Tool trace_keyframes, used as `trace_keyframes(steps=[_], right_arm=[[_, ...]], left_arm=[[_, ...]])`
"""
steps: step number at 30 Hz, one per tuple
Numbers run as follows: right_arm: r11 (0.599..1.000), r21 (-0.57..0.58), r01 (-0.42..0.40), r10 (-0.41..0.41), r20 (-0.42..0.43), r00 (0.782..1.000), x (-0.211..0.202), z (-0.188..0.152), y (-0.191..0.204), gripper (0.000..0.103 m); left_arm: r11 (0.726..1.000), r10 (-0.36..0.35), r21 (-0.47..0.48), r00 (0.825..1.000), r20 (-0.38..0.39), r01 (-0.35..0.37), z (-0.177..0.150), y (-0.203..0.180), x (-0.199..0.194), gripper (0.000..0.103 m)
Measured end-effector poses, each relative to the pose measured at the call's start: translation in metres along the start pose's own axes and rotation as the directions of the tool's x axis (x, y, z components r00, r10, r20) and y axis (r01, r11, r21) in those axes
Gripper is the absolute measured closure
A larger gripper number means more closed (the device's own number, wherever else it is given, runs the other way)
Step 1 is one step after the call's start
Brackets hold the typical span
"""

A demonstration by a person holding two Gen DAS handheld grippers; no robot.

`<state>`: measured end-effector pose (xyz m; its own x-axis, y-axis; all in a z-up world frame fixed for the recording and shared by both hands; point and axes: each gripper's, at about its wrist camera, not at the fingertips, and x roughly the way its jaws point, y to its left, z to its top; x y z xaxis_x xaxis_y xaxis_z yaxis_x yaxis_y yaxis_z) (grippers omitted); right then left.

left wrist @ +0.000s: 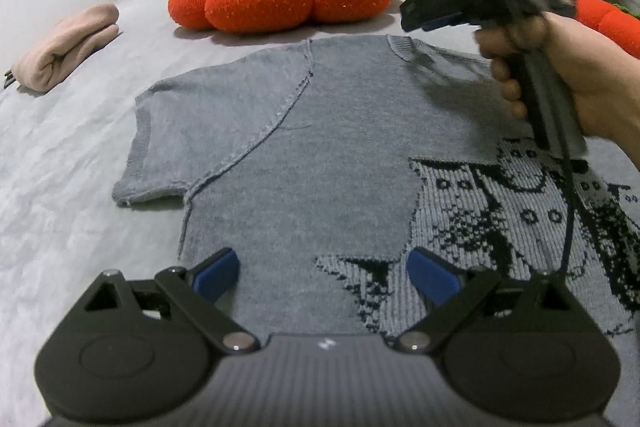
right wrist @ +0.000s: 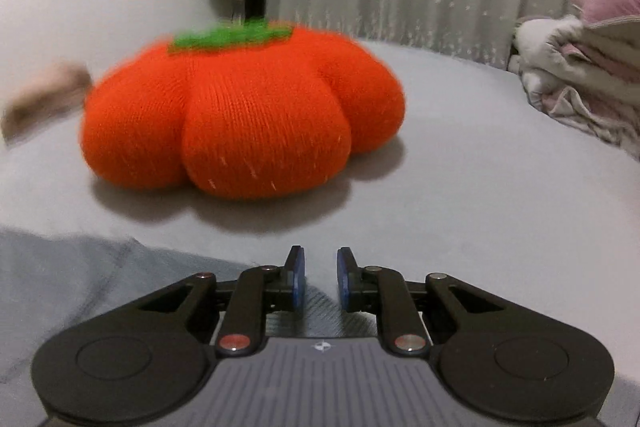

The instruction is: Fold clothes

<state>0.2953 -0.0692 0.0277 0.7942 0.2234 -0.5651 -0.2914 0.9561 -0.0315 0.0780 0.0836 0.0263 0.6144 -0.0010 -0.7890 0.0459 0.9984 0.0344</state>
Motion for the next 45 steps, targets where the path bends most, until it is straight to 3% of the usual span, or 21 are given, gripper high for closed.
trace_keyframes(steps=[5, 8, 11, 13, 26, 37, 45], right_arm=[[0.99, -0.039, -0.138, 0.139, 0.016, 0.99, -0.048, -0.015, 0.023, 0.088], [0.98, -0.113, -0.164, 0.157, -0.07, 0.985, -0.067, -0.035, 0.039, 0.087], [0.977, -0.101, -0.187, 0.173, -0.137, 0.975, -0.089, -0.061, 0.04, 0.083], [0.98, -0.085, -0.181, 0.169, -0.13, 0.977, -0.11, -0.077, 0.037, 0.081], [0.99, 0.024, -0.14, 0.142, -0.089, 0.986, -0.252, -0.18, 0.018, 0.072], [0.998, 0.02, -0.065, 0.067, -0.117, 0.991, -0.33, -0.23, 0.042, 0.07], [0.999, 0.018, -0.036, 0.037, -0.112, 0.993, -0.375, -0.262, 0.052, 0.069]], left_arm=[[0.997, -0.043, -0.056, 0.999, 0.01, 0.044, 0.006, 0.011, -0.005, 0.009], [0.993, -0.058, -0.097, 0.998, 0.04, 0.062, 0.011, 0.021, -0.011, 0.009], [0.99, -0.04, -0.134, 0.999, -0.002, 0.039, 0.014, 0.032, -0.003, 0.01], [0.986, -0.053, -0.163, 0.998, -0.032, 0.047, 0.014, 0.038, 0.003, 0.01], [0.994, -0.016, -0.11, 0.999, -0.03, 0.013, 0.01, 0.028, 0.002, 0.009], [0.999, 0.002, -0.033, 1.0, -0.006, -0.002, -0.004, 0.015, -0.008, 0.008], [1.0, 0.002, 0.029, 1.0, 0.026, -0.002, -0.036, 0.011, -0.033, 0.007]])
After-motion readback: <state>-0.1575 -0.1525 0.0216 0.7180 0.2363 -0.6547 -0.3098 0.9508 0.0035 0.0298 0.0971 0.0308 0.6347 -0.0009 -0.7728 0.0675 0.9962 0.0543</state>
